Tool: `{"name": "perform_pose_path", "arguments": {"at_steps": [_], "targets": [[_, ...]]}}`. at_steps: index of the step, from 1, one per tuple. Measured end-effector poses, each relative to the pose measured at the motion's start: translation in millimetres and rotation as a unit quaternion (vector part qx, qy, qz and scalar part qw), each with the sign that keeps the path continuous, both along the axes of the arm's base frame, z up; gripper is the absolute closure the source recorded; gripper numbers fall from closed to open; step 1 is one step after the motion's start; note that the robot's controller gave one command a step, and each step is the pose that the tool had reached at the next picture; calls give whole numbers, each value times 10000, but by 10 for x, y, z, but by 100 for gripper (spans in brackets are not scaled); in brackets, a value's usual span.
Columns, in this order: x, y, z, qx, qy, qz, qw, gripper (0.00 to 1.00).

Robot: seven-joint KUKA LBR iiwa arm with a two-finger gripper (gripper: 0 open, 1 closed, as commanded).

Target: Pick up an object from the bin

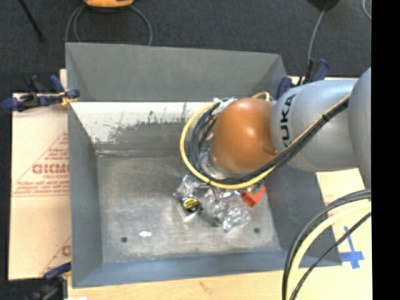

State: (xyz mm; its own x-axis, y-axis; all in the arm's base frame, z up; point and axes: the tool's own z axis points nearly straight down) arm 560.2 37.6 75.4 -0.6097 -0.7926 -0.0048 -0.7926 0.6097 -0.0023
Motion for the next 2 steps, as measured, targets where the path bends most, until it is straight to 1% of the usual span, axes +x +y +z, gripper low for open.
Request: {"name": "perform_pose_path", "arguments": {"at_steps": [1,2], "targets": [[28,13,26,17,-43,-12,10000,100],[49,10,496,-8,-14,-49,10000,100]]}}
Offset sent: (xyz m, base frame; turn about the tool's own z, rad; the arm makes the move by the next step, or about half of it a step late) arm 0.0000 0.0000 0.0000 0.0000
